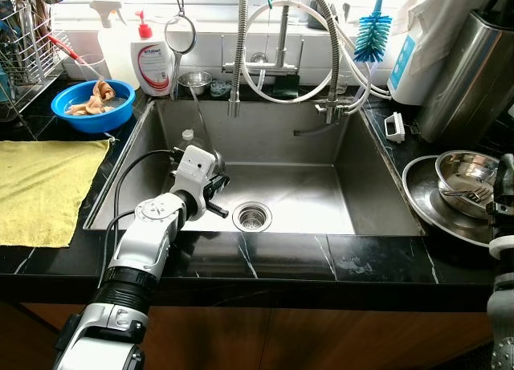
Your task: Kitchen organization
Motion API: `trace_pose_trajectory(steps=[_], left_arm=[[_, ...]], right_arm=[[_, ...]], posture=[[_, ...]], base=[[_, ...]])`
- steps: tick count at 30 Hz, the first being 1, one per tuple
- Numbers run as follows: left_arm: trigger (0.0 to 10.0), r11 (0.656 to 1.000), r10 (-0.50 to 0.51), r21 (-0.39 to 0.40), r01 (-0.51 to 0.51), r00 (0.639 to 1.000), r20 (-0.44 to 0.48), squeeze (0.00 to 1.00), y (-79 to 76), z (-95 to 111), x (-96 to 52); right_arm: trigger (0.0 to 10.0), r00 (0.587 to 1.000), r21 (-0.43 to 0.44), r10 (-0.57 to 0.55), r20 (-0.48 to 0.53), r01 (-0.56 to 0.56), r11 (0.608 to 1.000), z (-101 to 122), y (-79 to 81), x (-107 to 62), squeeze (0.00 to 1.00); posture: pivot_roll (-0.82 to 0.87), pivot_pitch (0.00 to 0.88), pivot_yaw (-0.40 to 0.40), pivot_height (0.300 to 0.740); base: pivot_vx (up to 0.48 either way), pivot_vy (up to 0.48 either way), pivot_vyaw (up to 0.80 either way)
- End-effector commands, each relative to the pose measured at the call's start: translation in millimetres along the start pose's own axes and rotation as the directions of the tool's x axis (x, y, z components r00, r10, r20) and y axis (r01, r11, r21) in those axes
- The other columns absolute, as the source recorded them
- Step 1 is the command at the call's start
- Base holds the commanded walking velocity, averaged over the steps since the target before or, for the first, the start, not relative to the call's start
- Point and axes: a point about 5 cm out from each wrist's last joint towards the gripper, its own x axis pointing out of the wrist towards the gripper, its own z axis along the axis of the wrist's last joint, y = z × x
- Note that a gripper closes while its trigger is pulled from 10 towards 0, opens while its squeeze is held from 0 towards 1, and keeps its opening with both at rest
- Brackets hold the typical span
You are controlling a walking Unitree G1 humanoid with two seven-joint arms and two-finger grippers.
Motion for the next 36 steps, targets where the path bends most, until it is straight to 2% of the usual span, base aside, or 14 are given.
trace_pose_trajectory(steps=[1,15,19,20,24,25,27,29,34,35,36], left_arm=[[10.0,1.0,-0.013,0.011,0.013,1.0,0.029,1.0,0.1,10.8,-0.7],[10.0,1.0,-0.018,0.019,0.018,1.0,0.022,1.0,-0.3,11.4,-2.7],[10.0,1.0,-0.018,0.019,0.017,0.998,0.055,1.0,-0.8,16.2,-2.5],[10.0,1.0,-0.013,0.02,0.011,0.997,0.072,0.0,-0.7,18.7,-2.4],[10.0,1.0,0.008,0.007,-0.009,0.992,0.127,0.0,1.1,27.0,-2.5],[10.0,1.0,0.03,-0.013,-0.028,0.982,0.184,0.0,3.3,34.9,-3.5],[10.0,0.999,0.047,-0.027,-0.042,0.973,0.227,0.0,5.1,40.4,-4.7],[10.0,0.997,0.076,-0.035,-0.069,0.958,0.278,0.0,8.5,46.0,-6.9],[10.0,0.992,0.127,-0.039,-0.121,0.918,0.375,0.0,14.8,54.5,-14.2],[10.0,0.989,0.144,-0.029,-0.144,0.903,0.404,0.0,17.3,55.9,-18.1],[10.0,0.988,0.151,-0.029,-0.153,0.898,0.414,0.0,18.6,55.8,-19.9]], right_arm=[[10.0,1.0,-0.01,-0.012,0.015,0.012,1.0,3.7,-0.7,-1.6,0.0],[10.0,1.0,-0.014,-0.02,-0.01,0.019,1.0,-1.3,0.3,-2.7,0.0],[10.0,1.0,-0.05,-0.008,-0.019,0.007,0.999,-1.9,1.1,-2.4,0.0],[10.0,1.0,-0.056,0.004,-0.019,-0.005,0.998,-1.7,2.9,-2.3,0.0],[10.0,0.998,-0.061,0.06,-0.014,-0.061,0.996,0.8,11.3,-2.3,0.0],[10.0,0.994,-0.064,0.105,-0.003,-0.105,0.992,3.7,18.7,-2.7,1.0],[10.0,0.991,-0.075,0.131,0.005,-0.131,0.989,5.8,23.4,-3.0,1.0],[10.0,0.99,-0.125,0.139,0.018,-0.135,0.983,8.2,26.2,-3.2,1.0],[10.0,0.992,-0.129,0.122,0.013,-0.119,0.984,6.3,27.7,-5.8,1.0],[10.0,0.992,-0.143,0.123,-0.004,-0.123,0.982,2.4,28.9,-8.8,0.95],[10.0,0.991,-0.155,0.129,-0.019,-0.13,0.979,-0.3,29.7,-10.8,0.58]], posture=[[0.01,0.0,-0.024,0.719],[0.01,0.0,-0.025,0.719],[0.01,0.0,-0.024,0.719],[0.01,0.0,-0.024,0.719],[0.01,0.0,-0.022,0.719],[0.01,0.0,-0.022,0.719],[0.01,0.0,-0.022,0.719],[0.01,0.0,-0.022,0.719],[0.0,0.0,-0.023,0.719],[0.0,0.0,-0.023,0.719],[0.0,0.0,-0.023,0.719]], base=[[0.0,0.0,0.0],[0.0,0.0,0.0],[0.0,0.0,0.0],[0.0,0.0,0.0],[0.0,0.0,0.0],[0.0,0.0,0.0],[0.0,0.0,0.0],[0.0,0.0,0.0],[0.0,0.0,0.0],[0.0,0.0,0.0],[0.0,0.0,0.0]])
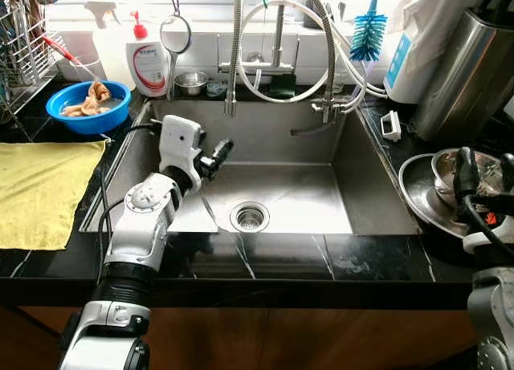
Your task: Kitchen organization
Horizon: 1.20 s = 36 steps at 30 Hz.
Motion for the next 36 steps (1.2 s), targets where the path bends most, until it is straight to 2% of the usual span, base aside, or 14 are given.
trace_pose_trajectory(steps=[1,3,5,6,7,12,13,14,16,18,24,36], left_arm=[[10.0,1.0,0.019,0.022,-0.021,0.998,0.059,0.0,4.4,9.1,-3.6],[10.0,0.999,0.027,0.027,-0.029,0.998,0.062,0.0,5.9,8.2,-5.1],[10.0,0.998,0.041,0.041,-0.044,0.997,0.058,0.0,8.9,3.6,-7.4],[10.0,0.998,0.052,0.041,-0.055,0.997,0.061,0.0,9.2,1.7,-8.2],[10.0,0.998,0.054,0.041,-0.056,0.997,0.061,0.0,8.9,1.2,-8.3],[10.0,0.998,0.052,0.038,-0.055,0.996,0.075,0.0,4.7,0.5,-8.9],[10.0,0.998,0.053,0.037,-0.056,0.996,0.075,0.0,3.9,0.2,-8.6],[10.0,0.998,0.056,0.033,-0.059,0.995,0.079,0.0,2.6,0.3,-7.9],[10.0,0.998,0.056,0.023,-0.058,0.994,0.093,0.0,0.5,1.6,-7.3],[10.0,0.998,0.05,0.021,-0.053,0.994,0.097,0.0,-1.2,2.4,-6.5],[10.0,0.999,0.033,0.017,-0.035,0.995,0.097,0.0,-4.7,1.9,-5.0],[10.0,1.0,0.017,0.002,-0.018,0.996,0.088,0.0,-11.9,-0.7,-2.5]], right_arm=[[10.0,1.0,-0.023,0.01,-0.021,-0.011,1.0,-2.4,3.9,-4.7,0.0],[10.0,0.999,-0.032,0.006,-0.036,-0.007,0.999,-5.1,4.5,-6.8,0.0],[10.0,0.998,-0.002,0.003,-0.066,-0.003,1.0,-10.7,7.0,-10.7,0.0],[10.0,0.997,0.014,0.022,-0.072,-0.021,1.0,-13.2,9.4,-13.0,0.04],[10.0,0.997,0.026,0.028,-0.075,-0.027,0.999,-14.1,10.0,-13.6,1.0],[10.0,0.994,0.017,0.062,-0.09,-0.061,0.998,-16.8,11.3,-13.8,1.0],[10.0,0.992,0.017,0.083,-0.091,-0.082,0.996,-16.5,13.2,-13.1,0.64],[10.0,0.989,0.016,0.117,-0.09,-0.116,0.993,-16.1,16.4,-12.2,0.0],[10.0,0.987,0.073,0.132,-0.086,-0.126,0.989,-16.6,18.9,-11.3,0.0],[10.0,0.985,0.091,0.149,-0.091,-0.141,0.986,-18.0,19.9,-10.4,0.0],[10.0,0.97,0.087,0.205,-0.128,-0.195,0.977,-24.6,24.8,-8.2,0.0],[10.0,0.981,-0.015,0.124,-0.151,-0.128,0.992,-23.2,10.6,6.9,0.0]], posture=[[0.0,0.0,-0.023,0.719],[0.0,0.0,-0.024,0.719],[0.0,0.0,-0.026,0.719],[0.0,0.0,-0.029,0.719],[0.0,0.0,-0.03,0.719],[0.0,0.0,-0.033,0.719],[0.0,0.0,-0.034,0.719],[-0.01,0.0,-0.034,0.719],[-0.01,0.0,-0.034,0.719],[-0.01,0.0,-0.034,0.719],[-0.01,0.0,-0.034,0.719],[-0.02,0.0,-0.04,0.719]], base=[[0.0,0.0,0.0],[0.0,0.0,0.0],[0.0,0.0,0.0],[0.0,0.0,0.0],[0.0,0.0,0.0],[0.0,0.0,0.0],[0.0,0.0,0.0],[0.0,0.0,0.0],[0.0,0.0,0.0],[0.0,0.0,0.0],[0.0,0.0,0.0],[0.0,0.0,0.0]])
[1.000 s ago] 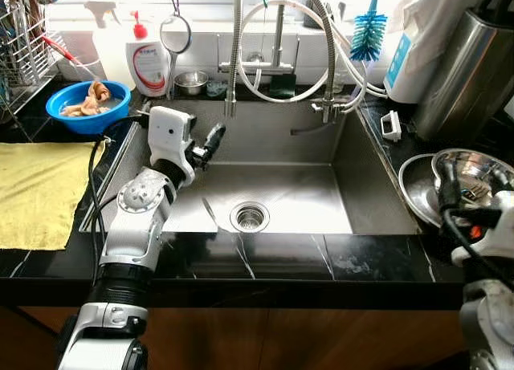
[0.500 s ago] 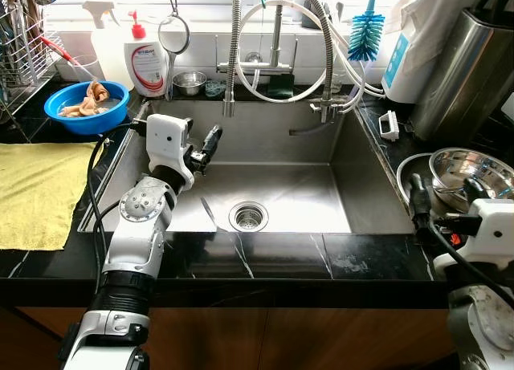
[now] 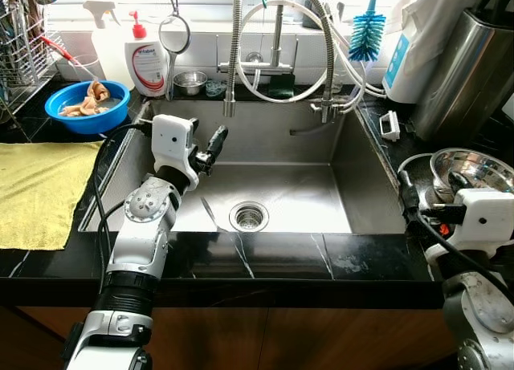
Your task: Kitchen organization
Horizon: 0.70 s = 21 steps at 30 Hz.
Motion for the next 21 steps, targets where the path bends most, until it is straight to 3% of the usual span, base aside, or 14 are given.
trace_pose_trajectory(steps=[1,5,18,19,20,21], left_arm=[[10.0,1.0,-0.014,-0.003,0.014,1.0,-0.003,0.0,-4.5,-0.9,1.8],[10.0,1.0,-0.019,0.0,0.019,1.0,-0.012,0.0,-5.4,-2.6,1.1],[10.0,1.0,-0.01,0.005,0.01,1.0,-0.022,0.0,-2.5,-3.3,-0.2],[10.0,1.0,-0.01,0.007,0.01,1.0,-0.023,0.0,-2.3,-3.4,-0.1],[10.0,1.0,-0.01,0.007,0.01,1.0,-0.023,0.0,-2.3,-3.4,-0.1],[10.0,1.0,-0.01,0.007,0.01,1.0,-0.023,0.0,-2.2,-3.3,0.0]], right_arm=[[10.0,0.998,-0.05,-0.043,-0.042,0.04,0.998,-3.7,-8.1,1.5,0.0],[10.0,0.995,-0.092,-0.081,-0.057,0.076,0.993,-4.8,-13.2,4.2,0.0],[10.0,0.988,-0.11,-0.102,-0.118,0.089,0.99,-13.4,-12.7,4.8,0.0],[6.6,0.988,-0.109,-0.103,-0.119,0.09,0.99,-13.9,-13.1,4.5,0.0],[6.6,0.988,-0.109,-0.103,-0.119,0.09,0.99,-13.9,-13.1,4.5,0.0],[0.5,0.988,-0.109,-0.103,-0.119,0.091,0.99,-13.8,-13.0,4.1,0.0]], posture=[[-0.02,0.0,-0.04,0.719],[-0.01,0.0,-0.042,0.719],[-0.01,0.0,-0.043,0.719],[-0.01,0.0,-0.042,0.719],[-0.01,0.0,-0.042,0.719],[-0.01,0.0,-0.042,0.719]], base=[[0.0,0.0,0.0],[0.0,0.0,0.0],[0.0,0.0,0.0],[0.0,0.0,0.0],[0.0,0.0,0.0],[0.0,0.0,0.0]])
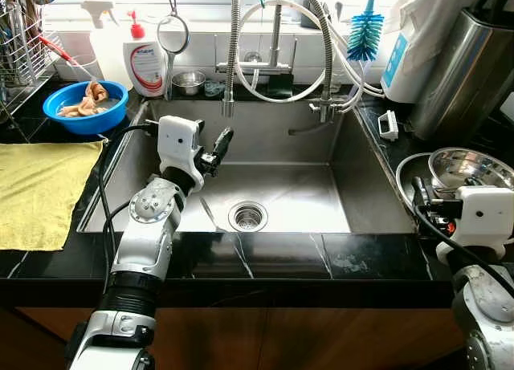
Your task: Kitchen organization
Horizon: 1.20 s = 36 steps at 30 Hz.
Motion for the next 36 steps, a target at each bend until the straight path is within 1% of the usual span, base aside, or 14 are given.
trace_pose_trajectory(steps=[1,16,27,32,33,34,35,36], left_arm=[[10.0,1.0,0.005,0.004,-0.005,1.0,-0.019,0.0,1.8,-2.6,-0.7],[10.0,1.0,0.005,0.003,-0.005,1.0,-0.021,0.0,2.1,-2.3,0.1],[10.0,1.0,0.015,-0.003,-0.015,1.0,-0.022,0.0,3.0,-2.2,-0.2],[10.0,1.0,0.018,-0.013,-0.019,1.0,-0.025,0.0,2.9,-3.0,-1.2],[10.0,1.0,0.021,-0.017,-0.021,0.999,-0.026,0.0,3.2,-3.4,-1.4],[10.0,0.999,0.023,-0.021,-0.024,0.999,-0.028,0.0,3.6,-3.8,-1.6],[10.0,0.999,0.025,-0.023,-0.025,0.999,-0.029,0.0,3.7,-4.0,-1.7],[10.0,0.999,0.027,-0.027,-0.027,0.999,-0.029,0.0,3.3,-4.2,-1.9]], right_arm=[[0.0,1.0,-0.002,-0.016,-0.013,0.016,1.0,-1.3,-1.9,0.3,0.0],[0.0,0.999,-0.011,-0.026,-0.02,0.026,1.0,-1.5,-3.7,1.2,0.0],[0.0,0.999,-0.015,-0.032,-0.004,0.032,0.999,1.5,-3.9,3.4,0.0],[0.0,1.0,-0.038,-0.027,-0.005,0.027,0.999,1.6,-2.9,3.1,0.0],[0.2,1.0,-0.053,-0.024,-0.005,0.024,0.998,1.6,-2.8,3.4,0.0],[8.7,1.0,-0.063,-0.023,-0.007,0.023,0.998,1.5,-2.7,3.7,0.0],[8.7,1.0,-0.066,-0.026,-0.007,0.025,0.997,1.6,-2.8,4.0,0.0],[10.0,1.0,-0.064,-0.027,-0.003,0.027,0.998,2.9,-3.0,4.8,0.0]], posture=[[-0.01,0.0,-0.041,0.719],[-0.01,0.0,-0.041,0.719],[-0.01,0.0,-0.042,0.719],[-0.01,0.0,-0.043,0.719],[-0.01,0.0,-0.043,0.719],[-0.01,0.0,-0.044,0.719],[-0.01,0.0,-0.045,0.719],[-0.01,0.0,-0.047,0.719]], base=[[0.0,0.0,0.0],[0.0,0.0,0.0],[0.0,0.0,0.0],[0.0,0.0,0.0],[0.0,0.0,0.0],[0.0,0.0,0.0],[0.0,0.0,0.0],[0.0,0.0,0.0]])
